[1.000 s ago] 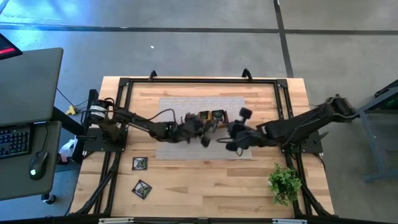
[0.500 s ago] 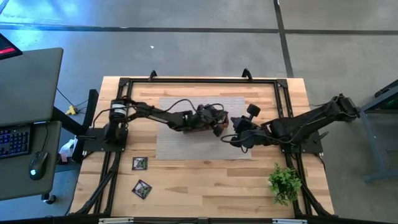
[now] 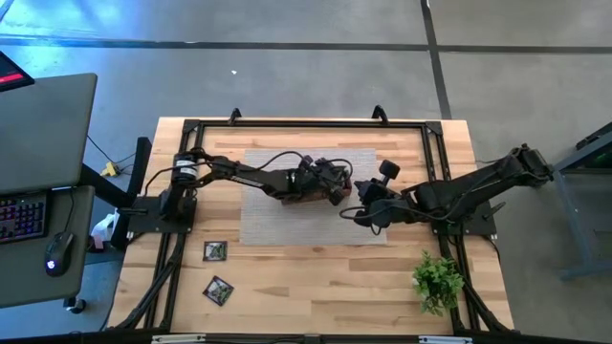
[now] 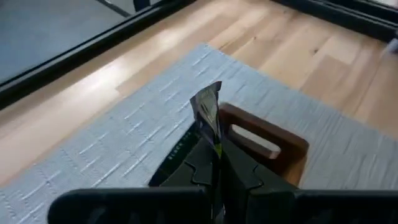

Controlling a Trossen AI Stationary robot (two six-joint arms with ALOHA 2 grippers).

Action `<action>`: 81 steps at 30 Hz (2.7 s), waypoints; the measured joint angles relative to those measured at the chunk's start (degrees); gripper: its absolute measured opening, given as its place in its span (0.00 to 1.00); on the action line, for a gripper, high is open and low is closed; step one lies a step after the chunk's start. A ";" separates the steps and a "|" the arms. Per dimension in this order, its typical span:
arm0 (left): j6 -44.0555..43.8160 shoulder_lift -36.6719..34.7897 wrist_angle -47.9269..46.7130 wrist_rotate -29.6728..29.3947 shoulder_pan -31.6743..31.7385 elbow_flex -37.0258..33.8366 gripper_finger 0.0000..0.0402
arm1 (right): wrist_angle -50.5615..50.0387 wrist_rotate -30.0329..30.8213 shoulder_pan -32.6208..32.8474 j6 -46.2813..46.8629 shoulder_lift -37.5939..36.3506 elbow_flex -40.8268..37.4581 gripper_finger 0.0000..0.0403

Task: Pick & Place Tea
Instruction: Put the violet tea bag into the right section of the wooden organizer

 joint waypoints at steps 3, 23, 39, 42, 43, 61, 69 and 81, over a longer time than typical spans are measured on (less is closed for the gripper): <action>0.02 0.00 0.80 1.49 0.00 -0.02 0.01 | 0.00 -0.03 0.00 0.02 0.00 0.00 0.03; 2.46 -1.04 1.23 -2.67 -0.07 -0.09 0.39 | 0.28 -0.29 0.00 -0.37 0.00 0.02 0.02; -14.90 -30.49 -54.79 -0.49 -5.66 -0.33 0.39 | -1.22 -5.45 0.00 0.25 0.00 0.02 0.03; -21.45 -35.13 -62.65 0.25 -11.84 -2.38 0.39 | -0.59 -6.07 0.02 0.27 0.00 0.02 0.03; -23.98 -36.22 -63.88 0.91 -14.32 -3.66 0.39 | -0.15 -6.15 0.02 0.49 0.00 0.02 0.03; -82.62 -35.74 -62.29 25.60 -45.81 -29.06 0.39 | 2.32 -26.83 0.00 0.50 0.00 0.04 0.04; -93.36 -34.20 -42.38 19.87 -51.26 -40.41 0.39 | 2.64 -31.00 0.02 0.50 0.00 0.04 0.03; -95.09 -32.09 -25.73 -0.86 -49.99 -40.38 0.39 | 4.46 -30.89 0.02 0.50 0.00 0.04 0.04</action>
